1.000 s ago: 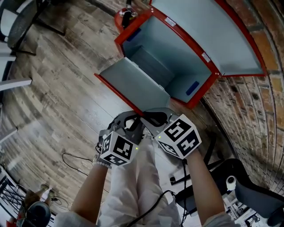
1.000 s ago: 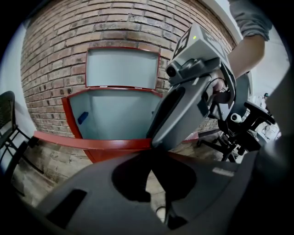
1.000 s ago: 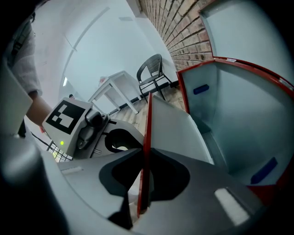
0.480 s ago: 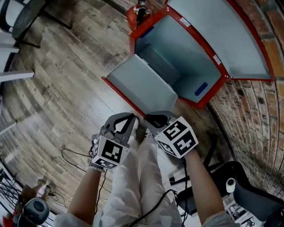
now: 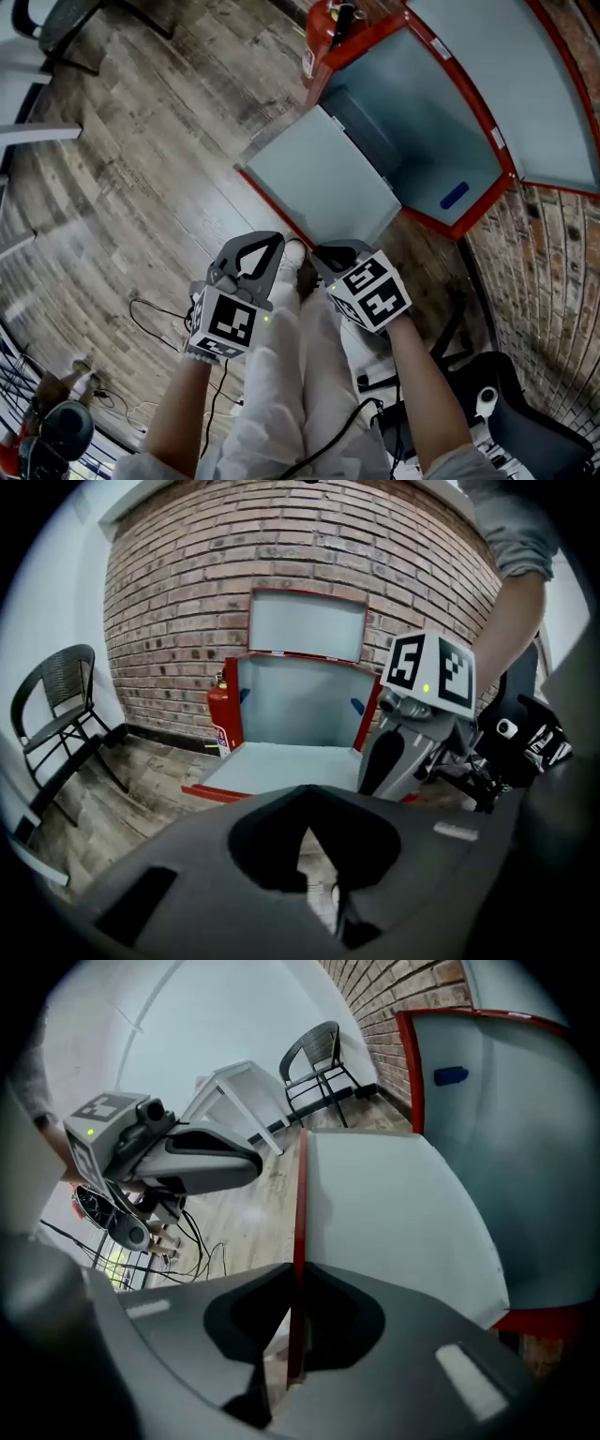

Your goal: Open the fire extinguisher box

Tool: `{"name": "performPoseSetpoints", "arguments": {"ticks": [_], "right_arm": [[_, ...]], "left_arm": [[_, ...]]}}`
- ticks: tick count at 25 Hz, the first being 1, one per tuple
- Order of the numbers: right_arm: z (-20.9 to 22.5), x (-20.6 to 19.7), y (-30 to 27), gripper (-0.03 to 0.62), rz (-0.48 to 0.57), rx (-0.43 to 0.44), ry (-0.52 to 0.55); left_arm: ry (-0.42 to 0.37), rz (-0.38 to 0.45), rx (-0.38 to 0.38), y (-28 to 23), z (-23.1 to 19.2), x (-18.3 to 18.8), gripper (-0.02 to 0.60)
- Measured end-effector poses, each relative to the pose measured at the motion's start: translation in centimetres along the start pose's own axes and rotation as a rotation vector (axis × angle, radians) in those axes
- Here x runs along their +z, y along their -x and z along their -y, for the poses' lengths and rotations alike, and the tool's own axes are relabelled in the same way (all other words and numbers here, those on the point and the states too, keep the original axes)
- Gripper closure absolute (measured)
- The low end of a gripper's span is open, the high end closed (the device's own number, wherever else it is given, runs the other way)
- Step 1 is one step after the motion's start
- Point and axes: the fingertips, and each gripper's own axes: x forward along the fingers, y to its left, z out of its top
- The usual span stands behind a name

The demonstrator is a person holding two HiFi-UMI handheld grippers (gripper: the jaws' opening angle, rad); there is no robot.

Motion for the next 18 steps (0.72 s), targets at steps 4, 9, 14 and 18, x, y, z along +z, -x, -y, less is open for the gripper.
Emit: {"name": "performPoseSetpoints", "arguments": {"ticks": [4,9,14,18], "right_arm": [[0.2,-1.1,-2.5,0.556,-0.034,-0.008,0.001],[0.8,-2.4,-5.2,0.559,-0.077,-0.017,-0.008],[1.7,-3.6,-7.5,0.559,-0.110,-0.066,-0.017],[2.9,-4.2,-9.1,0.559,-0.134,-0.095,-0.019]], "left_arm": [[0.001,0.003,0.003,0.1,-0.3,-0.8,0.581],[0.002,-0.001,-0.002,-0.2,-0.2,-1.6,0.581],[0.000,-0.007,-0.005,-1.5,-0.1,-2.0,0.581],[-0.011,0.002,-0.014,-2.6,-0.1,-1.9,0.581]]}}
